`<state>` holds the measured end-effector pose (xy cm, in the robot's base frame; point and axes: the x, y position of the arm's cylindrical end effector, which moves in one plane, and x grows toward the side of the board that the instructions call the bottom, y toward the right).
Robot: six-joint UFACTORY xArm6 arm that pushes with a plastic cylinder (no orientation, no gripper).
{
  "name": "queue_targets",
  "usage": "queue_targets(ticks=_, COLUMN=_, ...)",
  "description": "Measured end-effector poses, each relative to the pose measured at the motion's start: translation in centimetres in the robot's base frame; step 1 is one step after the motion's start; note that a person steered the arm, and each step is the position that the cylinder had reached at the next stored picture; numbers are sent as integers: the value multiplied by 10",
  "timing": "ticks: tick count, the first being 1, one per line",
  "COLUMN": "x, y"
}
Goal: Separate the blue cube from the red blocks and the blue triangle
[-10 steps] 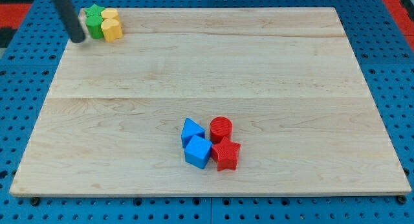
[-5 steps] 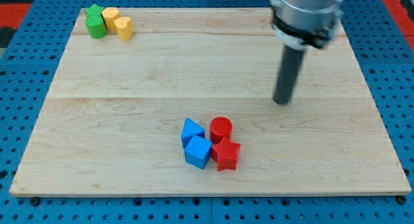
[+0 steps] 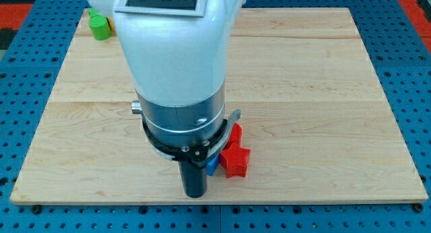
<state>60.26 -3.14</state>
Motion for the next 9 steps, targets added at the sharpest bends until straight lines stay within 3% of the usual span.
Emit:
queue_targets(ticks=3, x=-7, y=48)
queue_targets(ticks=7, x=-7, y=58)
queue_targets(ticks=9, x=-39, y=40)
